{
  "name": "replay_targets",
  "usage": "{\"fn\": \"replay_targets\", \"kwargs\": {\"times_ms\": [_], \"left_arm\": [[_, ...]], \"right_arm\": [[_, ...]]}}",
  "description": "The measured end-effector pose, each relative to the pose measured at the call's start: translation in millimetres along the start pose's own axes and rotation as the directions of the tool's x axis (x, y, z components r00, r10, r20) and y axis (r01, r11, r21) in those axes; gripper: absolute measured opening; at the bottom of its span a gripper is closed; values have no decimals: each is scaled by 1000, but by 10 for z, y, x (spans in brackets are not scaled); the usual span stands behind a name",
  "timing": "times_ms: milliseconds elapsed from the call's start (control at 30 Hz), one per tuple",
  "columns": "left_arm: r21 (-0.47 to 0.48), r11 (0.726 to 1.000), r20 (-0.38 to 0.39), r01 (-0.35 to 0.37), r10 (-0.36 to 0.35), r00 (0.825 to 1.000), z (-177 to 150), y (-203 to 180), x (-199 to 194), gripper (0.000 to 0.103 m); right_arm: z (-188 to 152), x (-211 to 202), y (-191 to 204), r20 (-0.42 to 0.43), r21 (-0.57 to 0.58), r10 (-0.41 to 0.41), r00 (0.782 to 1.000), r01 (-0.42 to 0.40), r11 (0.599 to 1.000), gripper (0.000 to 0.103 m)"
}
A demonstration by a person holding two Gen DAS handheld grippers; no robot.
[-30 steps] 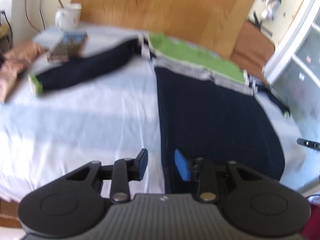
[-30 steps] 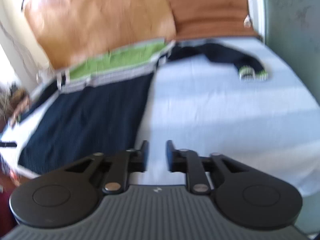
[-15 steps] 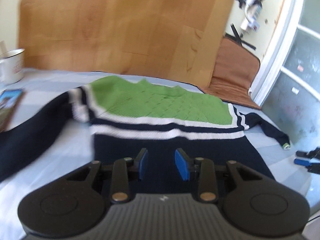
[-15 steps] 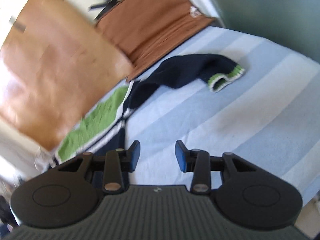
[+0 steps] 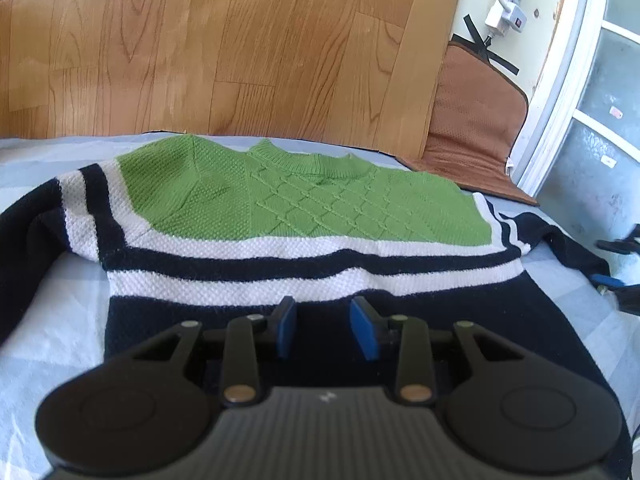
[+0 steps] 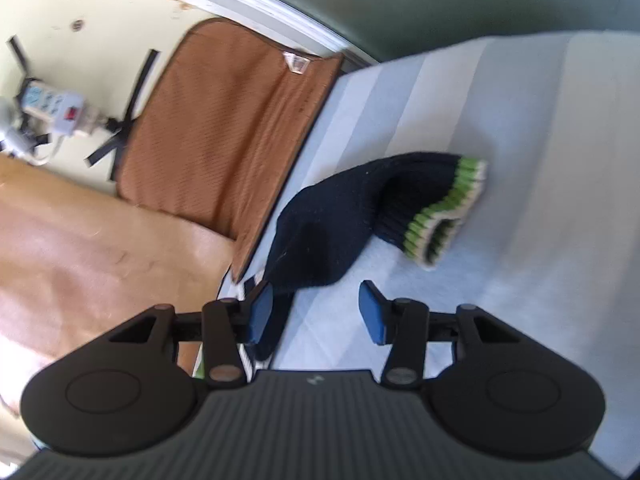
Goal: Fold small clothes
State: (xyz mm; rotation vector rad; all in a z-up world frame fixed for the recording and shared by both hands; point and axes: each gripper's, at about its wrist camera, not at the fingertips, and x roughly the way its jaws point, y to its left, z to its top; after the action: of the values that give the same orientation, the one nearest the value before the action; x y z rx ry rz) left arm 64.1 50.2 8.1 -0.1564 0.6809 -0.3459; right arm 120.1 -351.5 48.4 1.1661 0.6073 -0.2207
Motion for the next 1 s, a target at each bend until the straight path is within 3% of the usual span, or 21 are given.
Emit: {"fn": "replay_targets", "kwargs": {"times_ms": [233,267,300,400,500,600,700,767,833,933,1000], "left_arm": [[-21,1000,3,15,-15,1000,13,27,5,32],[-23,1000,3,18,-17,1000,13,31,5,32],[-26,999,4,21,-21,1000,15,41,5,32],[-43,999,5,34,-33,999,17,70,4,33],[-83,995,27,52,-50,998,34,145,-39,33],[-151,986,74,70,-59,996,88,278,-135,33],[-239,967,124,87,-58,991,199,461,-294,34],[-271,959,169,80,-34,985,273,597,-434,35],[-292,955,204,57,4,979,337,738,-543,41],[-323,945,215,45,27,976,370,916,-554,41],[-341,939,188,41,26,982,327,995,-440,41]], "right_arm": [[151,217,70,150,19,-127,980,126,992,44],[194,221,76,170,9,-150,974,151,989,34],[243,246,97,178,-19,-176,968,182,983,12],[376,251,204,189,-87,-199,962,218,972,9],[357,113,552,199,-191,-106,974,145,971,8],[137,19,1162,148,-393,12,989,48,919,9],[-358,32,1821,28,-611,106,994,-67,789,9],[-830,95,2185,-59,-746,141,988,-137,652,9],[-1399,188,2449,-147,-847,157,977,-206,490,9],[-2300,459,2527,-314,-901,120,942,-335,275,12],[-2758,680,2398,-410,-895,7,912,-403,192,17]]}}
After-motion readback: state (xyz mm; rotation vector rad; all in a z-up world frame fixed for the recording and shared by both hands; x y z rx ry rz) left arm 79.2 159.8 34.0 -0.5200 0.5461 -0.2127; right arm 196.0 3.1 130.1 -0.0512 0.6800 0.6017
